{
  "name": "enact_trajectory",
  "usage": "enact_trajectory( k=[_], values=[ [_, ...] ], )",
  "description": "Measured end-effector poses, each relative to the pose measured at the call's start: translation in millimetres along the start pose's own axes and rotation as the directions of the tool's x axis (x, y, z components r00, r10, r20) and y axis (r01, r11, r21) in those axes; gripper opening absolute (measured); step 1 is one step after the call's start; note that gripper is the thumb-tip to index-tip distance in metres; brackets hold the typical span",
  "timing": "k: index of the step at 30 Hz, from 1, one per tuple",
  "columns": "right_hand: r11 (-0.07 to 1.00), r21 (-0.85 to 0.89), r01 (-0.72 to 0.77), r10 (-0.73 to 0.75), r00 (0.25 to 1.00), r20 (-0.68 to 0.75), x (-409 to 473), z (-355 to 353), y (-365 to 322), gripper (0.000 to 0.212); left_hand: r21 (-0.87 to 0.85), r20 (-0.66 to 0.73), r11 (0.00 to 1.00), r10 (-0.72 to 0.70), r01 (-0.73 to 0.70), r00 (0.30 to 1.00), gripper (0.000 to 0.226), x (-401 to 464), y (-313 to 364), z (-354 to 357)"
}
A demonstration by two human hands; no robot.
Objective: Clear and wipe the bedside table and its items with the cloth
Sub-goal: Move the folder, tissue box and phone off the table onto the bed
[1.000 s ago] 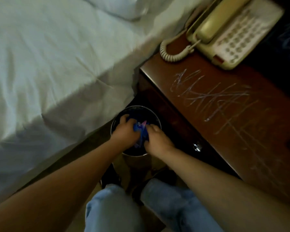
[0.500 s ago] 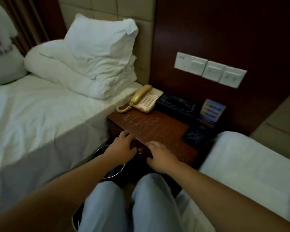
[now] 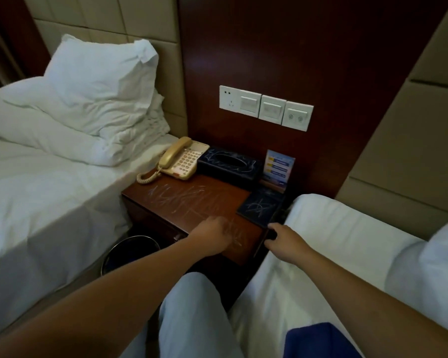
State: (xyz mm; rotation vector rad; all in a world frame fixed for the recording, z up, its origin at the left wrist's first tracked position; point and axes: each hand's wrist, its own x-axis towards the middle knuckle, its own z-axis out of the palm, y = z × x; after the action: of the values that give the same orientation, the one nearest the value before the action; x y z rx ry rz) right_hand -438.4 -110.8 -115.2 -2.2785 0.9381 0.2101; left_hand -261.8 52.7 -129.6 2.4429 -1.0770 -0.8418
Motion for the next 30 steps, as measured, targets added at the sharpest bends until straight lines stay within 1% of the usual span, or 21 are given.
enact_trajectory(
  k=[2,3,4,6,8,10,14,16,18,20,22,24,26,27,28,30],
  values=[
    [0.996,0.072,-0.051,0.051,0.999,-0.003,12.8,0.6,13.3,0.063,-0.011,0.018,1.000,0.003,-0.003,1.000,0.051,12.2,15.7,1.6],
    [0.991,0.112,-0.075,0.076,0.997,-0.006,20.1,2.3,18.6,0.062,-0.023,0.014,1.000,0.005,-0.005,1.000,0.045,21.4,19.4,4.0],
    [0.985,0.145,-0.098,0.101,0.995,-0.010,28.3,4.1,23.1,0.062,-0.033,0.018,0.999,0.009,-0.008,1.000,0.044,32.0,21.9,7.1],
    [0.972,0.190,-0.135,0.139,0.990,-0.009,46.2,7.3,28.6,0.059,-0.039,0.044,0.999,0.002,0.000,0.999,0.048,50.9,23.6,12.4],
    [0.956,0.242,-0.167,0.173,0.985,-0.004,63.5,9.2,29.2,0.048,-0.057,0.058,0.998,0.009,-0.006,0.998,0.056,68.3,23.4,16.7],
    [0.927,0.318,-0.197,0.209,0.978,-0.006,84.2,11.0,27.6,0.034,-0.069,0.075,0.998,0.002,0.004,0.997,0.060,88.1,20.9,19.7],
    [0.822,0.504,-0.267,0.298,0.954,0.019,126.0,21.7,33.2,0.017,-0.035,0.054,0.999,0.020,-0.018,0.998,0.063,125.2,20.3,23.0],
    [0.778,0.555,-0.296,0.343,0.939,0.020,136.2,29.1,34.2,0.014,-0.035,0.054,0.999,0.037,-0.035,0.998,0.062,138.5,19.6,26.1],
    [0.762,0.567,-0.312,0.371,0.929,0.012,139.5,35.0,35.7,0.014,-0.056,0.044,0.998,0.043,-0.040,0.998,0.060,146.8,19.0,30.0],
    [0.736,0.593,-0.326,0.394,0.919,0.017,136.8,34.9,34.4,0.010,-0.097,0.054,0.995,0.039,-0.034,0.998,0.058,148.5,20.7,30.2],
    [0.671,0.661,-0.336,0.407,0.912,0.050,131.2,30.2,31.7,0.010,-0.164,0.076,0.986,0.027,-0.014,0.997,0.052,148.5,22.1,28.4],
    [0.550,0.759,-0.348,0.424,0.900,0.105,124.0,23.9,28.8,0.014,-0.234,0.088,0.972,0.009,0.012,0.996,0.048,146.5,24.0,24.8],
    [0.413,0.844,-0.340,0.415,0.896,0.158,109.6,14.4,21.4,0.015,-0.295,0.096,0.954,-0.024,0.052,0.995,0.049,141.3,25.6,22.3],
    [0.373,0.866,-0.334,0.411,0.896,0.169,101.9,10.5,19.1,0.015,-0.321,0.095,0.945,-0.034,0.063,0.995,0.048,136.3,27.2,21.6],
    [0.353,0.875,-0.331,0.409,0.896,0.174,92.8,6.9,18.2,0.014,-0.346,0.098,0.935,-0.044,0.076,0.994,0.047,131.2,28.5,21.8],
    [0.348,0.879,-0.325,0.405,0.898,0.171,73.5,2.0,20.9,0.012,-0.370,0.096,0.926,-0.043,0.075,0.994,0.041,120.3,32.5,23.8]
  ],
)
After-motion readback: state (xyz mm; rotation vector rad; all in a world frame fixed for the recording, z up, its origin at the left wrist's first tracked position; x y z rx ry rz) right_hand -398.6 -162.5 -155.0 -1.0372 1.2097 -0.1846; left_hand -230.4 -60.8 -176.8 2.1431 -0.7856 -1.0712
